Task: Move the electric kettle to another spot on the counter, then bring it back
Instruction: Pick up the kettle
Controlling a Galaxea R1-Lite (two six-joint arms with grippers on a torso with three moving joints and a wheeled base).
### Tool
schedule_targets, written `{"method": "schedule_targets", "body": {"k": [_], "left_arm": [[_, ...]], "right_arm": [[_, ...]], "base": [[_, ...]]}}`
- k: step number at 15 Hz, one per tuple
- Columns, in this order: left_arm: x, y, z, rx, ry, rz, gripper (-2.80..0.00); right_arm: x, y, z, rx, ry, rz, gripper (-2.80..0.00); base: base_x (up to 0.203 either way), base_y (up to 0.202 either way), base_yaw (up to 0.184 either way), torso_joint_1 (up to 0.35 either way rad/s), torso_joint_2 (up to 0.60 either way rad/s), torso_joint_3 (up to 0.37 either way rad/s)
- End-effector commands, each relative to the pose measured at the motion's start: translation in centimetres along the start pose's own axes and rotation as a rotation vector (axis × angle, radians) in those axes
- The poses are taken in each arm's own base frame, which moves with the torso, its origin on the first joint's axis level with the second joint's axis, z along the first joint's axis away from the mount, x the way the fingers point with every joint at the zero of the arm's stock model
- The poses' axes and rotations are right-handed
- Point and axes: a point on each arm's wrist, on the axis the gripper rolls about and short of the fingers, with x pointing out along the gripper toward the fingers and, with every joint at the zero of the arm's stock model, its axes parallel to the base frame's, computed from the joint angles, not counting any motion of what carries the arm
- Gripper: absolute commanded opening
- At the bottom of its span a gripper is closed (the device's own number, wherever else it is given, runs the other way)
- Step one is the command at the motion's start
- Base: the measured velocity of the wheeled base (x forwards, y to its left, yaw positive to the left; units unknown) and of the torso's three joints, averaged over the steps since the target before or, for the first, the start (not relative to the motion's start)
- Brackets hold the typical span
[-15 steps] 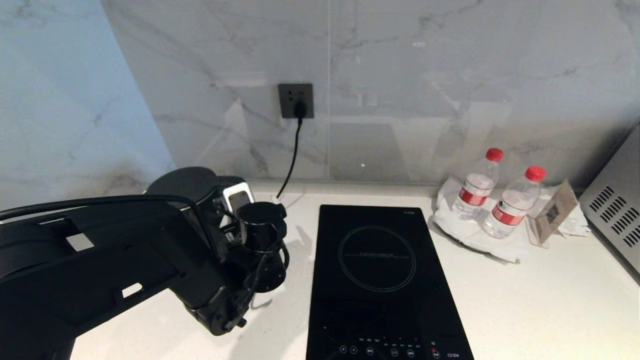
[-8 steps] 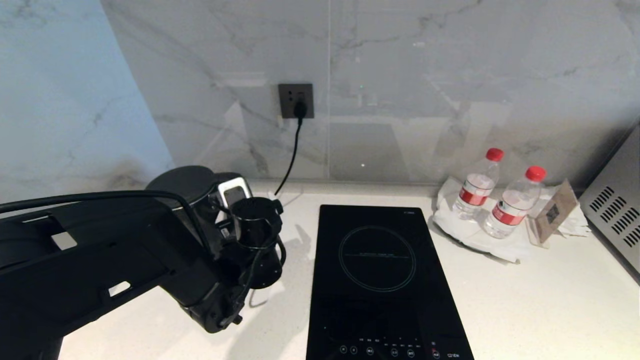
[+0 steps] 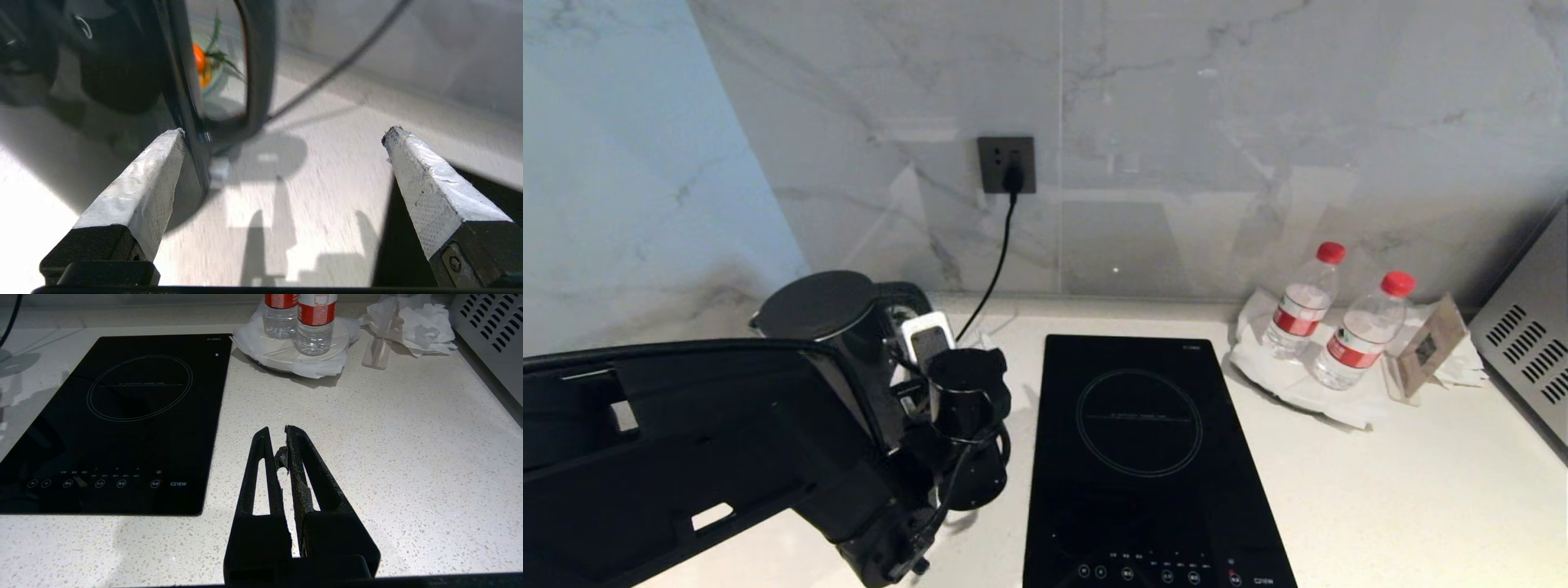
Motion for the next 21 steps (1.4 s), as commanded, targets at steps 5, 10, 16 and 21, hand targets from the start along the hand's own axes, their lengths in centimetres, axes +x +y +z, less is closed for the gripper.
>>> {"method": "schedule_targets", "body": {"k": [5, 10, 16, 21], "left_arm": [[-0.7, -2.2, 0.8, 0.017, 0.005, -0.002, 0.00], [-0.1, -3.0, 1.6, 0.040, -0.001, 0.072, 0.00], [1.1, -3.4, 2.3, 0.064, -0.003, 0.137, 0.00], [1.2, -3.9, 2.4, 0.053, -0.008, 0.131, 0.00]], "right_arm": [[0.0, 0.0, 0.0, 0.000, 0.001, 0.000, -2.80], [0.0, 0.0, 0.0, 0.000, 0.001, 0.000, -2.80], [0.0, 0.0, 0.0, 0.000, 0.001, 0.000, -2.80], [0.0, 0.0, 0.0, 0.000, 0.001, 0.000, -2.80]], "base": [[0.000, 0.000, 0.000, 0.000, 0.00, 0.000], [0.000, 0.000, 0.000, 0.000, 0.00, 0.000], [0.000, 0.000, 0.000, 0.000, 0.00, 0.000], [0.000, 0.000, 0.000, 0.000, 0.00, 0.000]]}}
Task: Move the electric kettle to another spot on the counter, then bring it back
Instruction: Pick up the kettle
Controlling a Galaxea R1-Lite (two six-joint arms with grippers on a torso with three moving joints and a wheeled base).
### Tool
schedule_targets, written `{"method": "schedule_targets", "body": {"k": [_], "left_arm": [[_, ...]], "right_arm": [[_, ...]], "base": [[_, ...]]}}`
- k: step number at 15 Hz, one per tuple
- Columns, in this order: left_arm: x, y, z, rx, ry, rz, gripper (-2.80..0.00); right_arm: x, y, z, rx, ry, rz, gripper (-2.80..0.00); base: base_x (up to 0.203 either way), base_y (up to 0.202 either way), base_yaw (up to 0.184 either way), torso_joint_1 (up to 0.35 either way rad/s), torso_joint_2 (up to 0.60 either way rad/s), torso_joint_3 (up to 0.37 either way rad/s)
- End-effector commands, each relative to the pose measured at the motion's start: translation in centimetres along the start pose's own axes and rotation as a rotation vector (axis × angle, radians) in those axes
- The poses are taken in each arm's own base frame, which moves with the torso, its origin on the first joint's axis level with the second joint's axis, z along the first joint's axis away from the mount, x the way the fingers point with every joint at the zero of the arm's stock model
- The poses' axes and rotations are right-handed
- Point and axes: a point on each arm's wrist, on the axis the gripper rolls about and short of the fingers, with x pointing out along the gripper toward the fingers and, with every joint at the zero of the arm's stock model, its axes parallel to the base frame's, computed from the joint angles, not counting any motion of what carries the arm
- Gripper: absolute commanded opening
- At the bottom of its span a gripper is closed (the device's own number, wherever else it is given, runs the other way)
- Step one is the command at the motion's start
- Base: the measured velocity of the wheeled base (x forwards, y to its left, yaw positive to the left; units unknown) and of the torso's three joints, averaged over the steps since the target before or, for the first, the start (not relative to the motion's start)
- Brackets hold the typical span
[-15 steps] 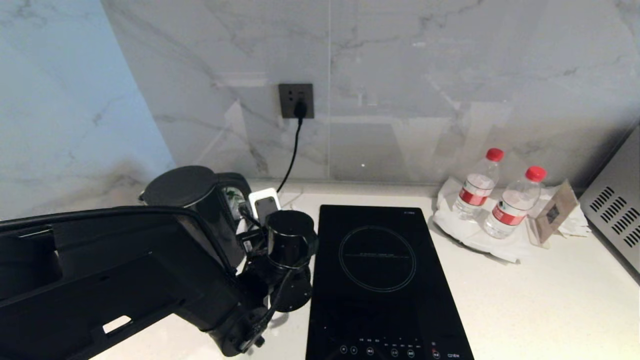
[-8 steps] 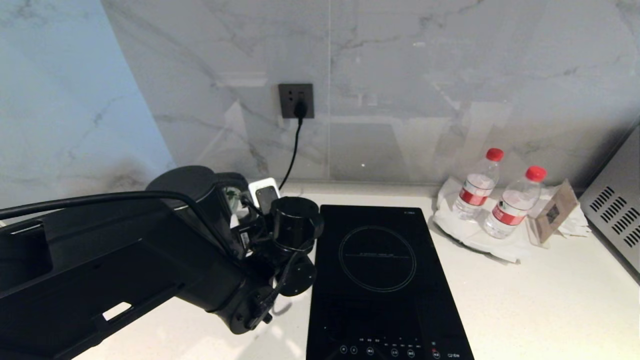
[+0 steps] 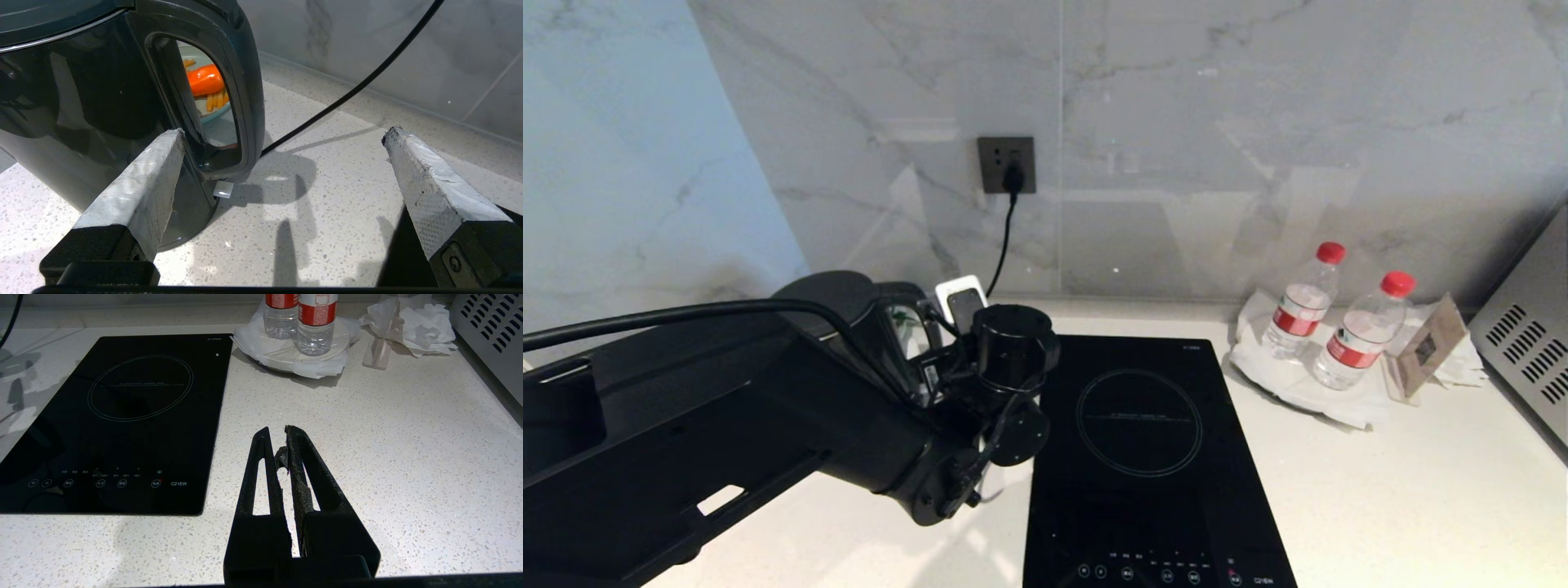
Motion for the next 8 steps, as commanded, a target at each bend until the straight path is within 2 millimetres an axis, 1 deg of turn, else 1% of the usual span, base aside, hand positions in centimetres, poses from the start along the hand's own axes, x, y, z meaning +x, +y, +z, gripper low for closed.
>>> {"method": "schedule_targets", "body": {"k": [1, 5, 8], "left_arm": [[0.3, -0.1, -0.3, 0.001, -0.001, 0.013, 0.00], [2.0, -0.2, -1.0, 0.010, 0.000, 0.045, 0.00], [2.5, -0.1, -0.8, 0.002, -0.004, 0.053, 0.00]], "right_arm": [[0.0, 0.0, 0.0, 0.000, 0.001, 0.000, -2.80], [0.0, 0.0, 0.0, 0.000, 0.001, 0.000, -2.80], [0.0, 0.0, 0.0, 0.000, 0.001, 0.000, -2.80]], "base": [[0.000, 0.000, 0.000, 0.000, 0.00, 0.000], [0.000, 0.000, 0.000, 0.000, 0.00, 0.000], [0.000, 0.000, 0.000, 0.000, 0.00, 0.000]]}}
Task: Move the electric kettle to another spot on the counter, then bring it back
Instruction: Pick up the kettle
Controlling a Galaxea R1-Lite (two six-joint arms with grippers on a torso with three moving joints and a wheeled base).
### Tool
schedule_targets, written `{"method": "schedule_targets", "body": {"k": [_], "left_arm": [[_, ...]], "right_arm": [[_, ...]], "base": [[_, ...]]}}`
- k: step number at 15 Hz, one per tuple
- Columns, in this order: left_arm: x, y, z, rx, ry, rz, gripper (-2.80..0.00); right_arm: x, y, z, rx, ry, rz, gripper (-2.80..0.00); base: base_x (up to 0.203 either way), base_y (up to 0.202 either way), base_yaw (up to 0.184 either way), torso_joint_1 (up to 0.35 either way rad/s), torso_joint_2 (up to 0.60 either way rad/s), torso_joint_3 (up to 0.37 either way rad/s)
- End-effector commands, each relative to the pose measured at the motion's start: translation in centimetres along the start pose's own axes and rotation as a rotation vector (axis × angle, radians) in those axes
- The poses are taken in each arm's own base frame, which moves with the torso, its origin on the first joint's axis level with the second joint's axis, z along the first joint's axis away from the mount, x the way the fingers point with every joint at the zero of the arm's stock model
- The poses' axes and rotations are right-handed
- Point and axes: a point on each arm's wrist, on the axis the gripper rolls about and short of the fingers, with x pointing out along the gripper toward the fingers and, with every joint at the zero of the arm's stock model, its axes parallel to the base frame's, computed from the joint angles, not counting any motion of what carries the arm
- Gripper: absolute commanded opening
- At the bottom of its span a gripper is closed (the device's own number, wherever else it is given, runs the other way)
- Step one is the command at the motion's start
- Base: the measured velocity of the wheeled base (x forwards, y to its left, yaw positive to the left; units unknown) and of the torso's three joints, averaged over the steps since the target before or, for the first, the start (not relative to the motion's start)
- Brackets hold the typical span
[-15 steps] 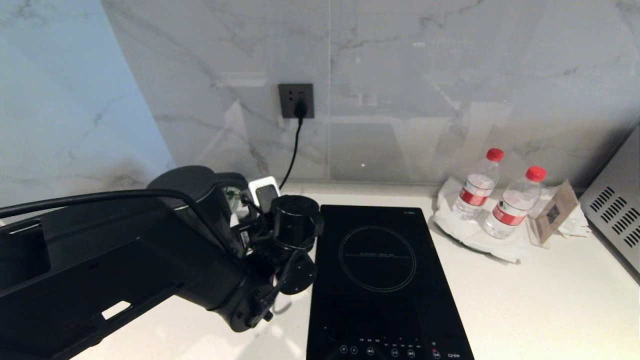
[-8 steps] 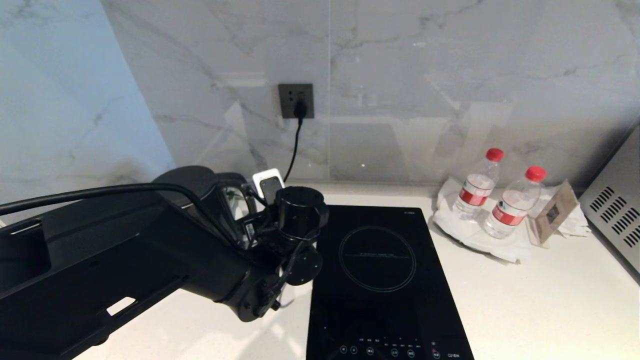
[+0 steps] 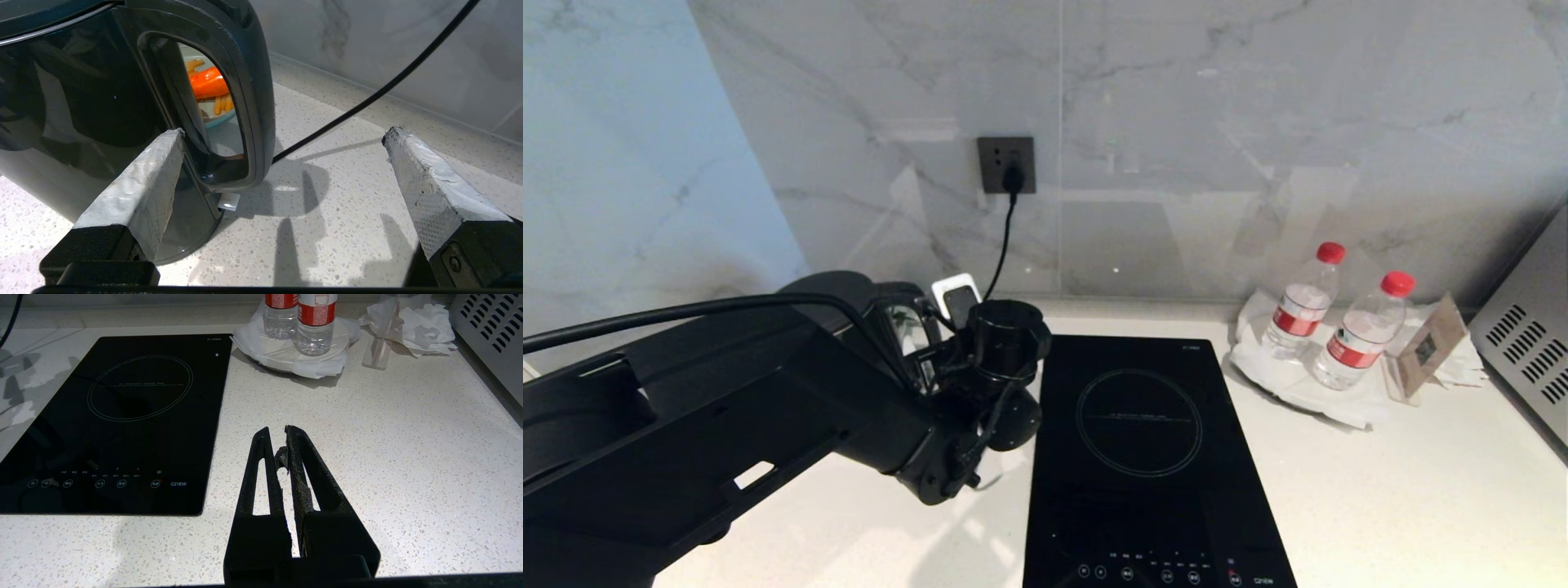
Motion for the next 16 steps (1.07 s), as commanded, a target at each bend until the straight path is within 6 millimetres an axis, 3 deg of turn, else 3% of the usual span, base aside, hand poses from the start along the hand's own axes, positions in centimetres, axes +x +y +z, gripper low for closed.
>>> {"method": "schedule_targets", "body": {"k": [1, 16], "left_arm": [[0.3, 0.0, -0.1, -0.007, -0.004, 0.012, 0.00], [2.2, 0.0, 0.1, -0.009, -0.008, 0.051, 0.00]], "right_arm": [[0.0, 0.0, 0.0, 0.000, 0.001, 0.000, -2.80], [0.0, 0.0, 0.0, 0.000, 0.001, 0.000, -2.80]], "base": [[0.000, 0.000, 0.000, 0.000, 0.00, 0.000], [0.000, 0.000, 0.000, 0.000, 0.00, 0.000]]}}
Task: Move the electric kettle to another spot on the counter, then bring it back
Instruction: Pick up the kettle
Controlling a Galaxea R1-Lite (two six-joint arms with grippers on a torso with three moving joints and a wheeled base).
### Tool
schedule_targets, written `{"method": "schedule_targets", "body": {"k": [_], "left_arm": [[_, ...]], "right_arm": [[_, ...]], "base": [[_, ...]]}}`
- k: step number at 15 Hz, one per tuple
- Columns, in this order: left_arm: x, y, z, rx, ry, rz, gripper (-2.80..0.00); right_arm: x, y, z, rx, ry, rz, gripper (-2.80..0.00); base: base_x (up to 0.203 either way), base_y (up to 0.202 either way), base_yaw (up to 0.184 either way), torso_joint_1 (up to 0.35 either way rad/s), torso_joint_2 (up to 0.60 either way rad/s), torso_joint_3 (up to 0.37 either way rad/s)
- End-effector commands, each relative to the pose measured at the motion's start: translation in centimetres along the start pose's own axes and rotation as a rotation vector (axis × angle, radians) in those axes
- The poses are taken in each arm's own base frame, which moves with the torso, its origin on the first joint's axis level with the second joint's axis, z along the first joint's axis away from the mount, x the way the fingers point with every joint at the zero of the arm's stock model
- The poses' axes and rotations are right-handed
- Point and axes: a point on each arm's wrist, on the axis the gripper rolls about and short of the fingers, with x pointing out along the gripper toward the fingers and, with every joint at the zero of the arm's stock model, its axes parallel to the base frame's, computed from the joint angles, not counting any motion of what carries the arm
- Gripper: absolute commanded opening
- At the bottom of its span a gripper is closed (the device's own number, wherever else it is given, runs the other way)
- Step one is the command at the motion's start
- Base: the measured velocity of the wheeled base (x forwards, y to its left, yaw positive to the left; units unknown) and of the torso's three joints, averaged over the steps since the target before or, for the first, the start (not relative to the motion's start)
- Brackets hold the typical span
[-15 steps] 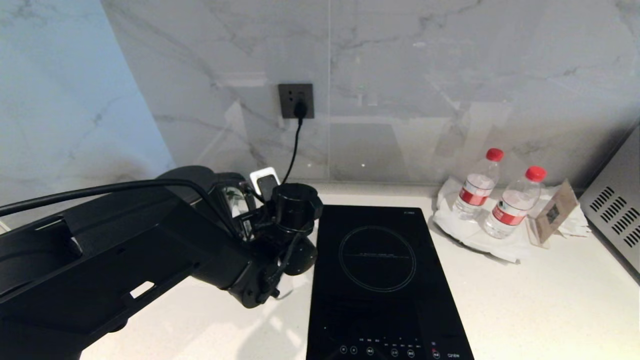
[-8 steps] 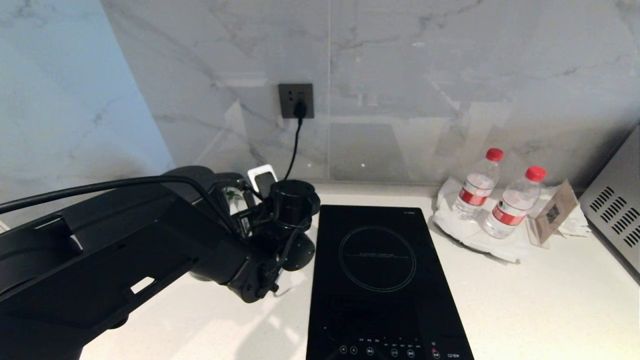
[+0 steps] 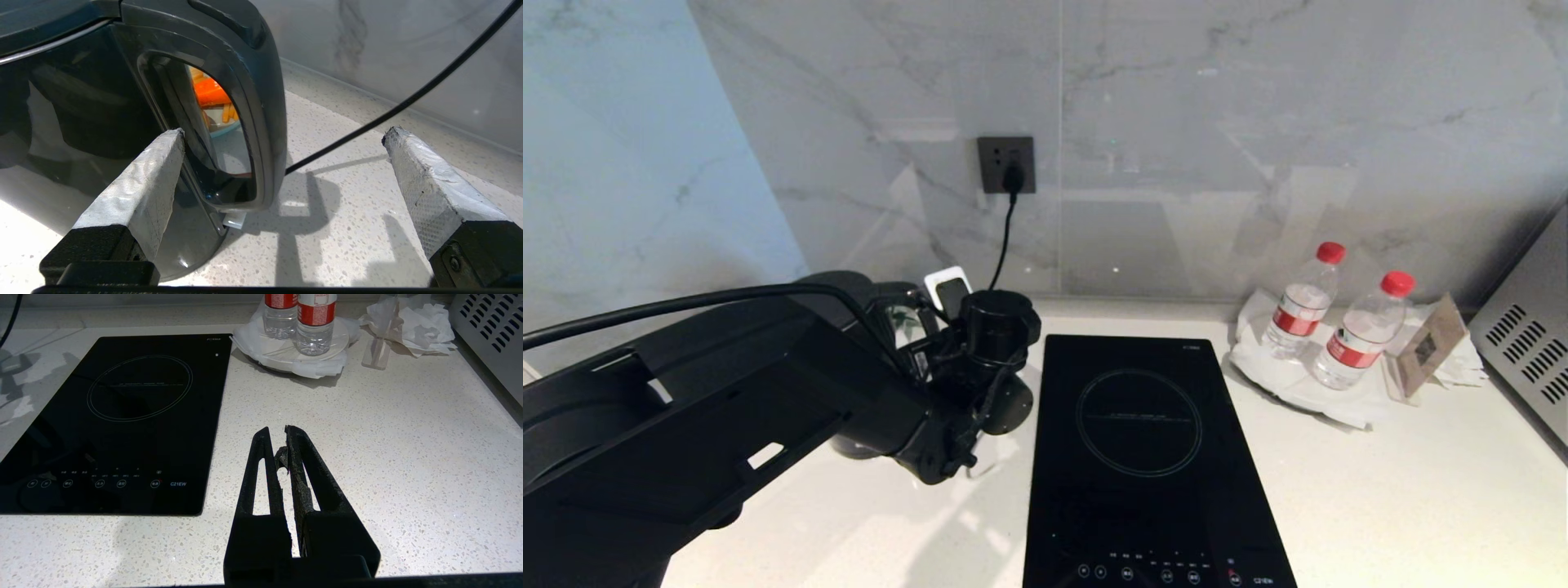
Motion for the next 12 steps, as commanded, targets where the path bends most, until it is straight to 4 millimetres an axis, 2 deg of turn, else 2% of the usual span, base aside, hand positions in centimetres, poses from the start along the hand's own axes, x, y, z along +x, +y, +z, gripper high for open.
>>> {"method": "schedule_targets", "body": {"k": [1, 12], "left_arm": [[0.22, 0.02, -0.02, -0.006, -0.004, 0.011, 0.00], [1.01, -0.05, 0.08, -0.016, -0.008, 0.021, 0.00]], "right_arm": [[0.01, 0.00, 0.00, 0.000, 0.001, 0.000, -2.80], [0.01, 0.00, 0.00, 0.000, 0.001, 0.000, -2.80]], "base": [[0.000, 0.000, 0.000, 0.000, 0.00, 0.000], [0.000, 0.000, 0.000, 0.000, 0.00, 0.000]]}}
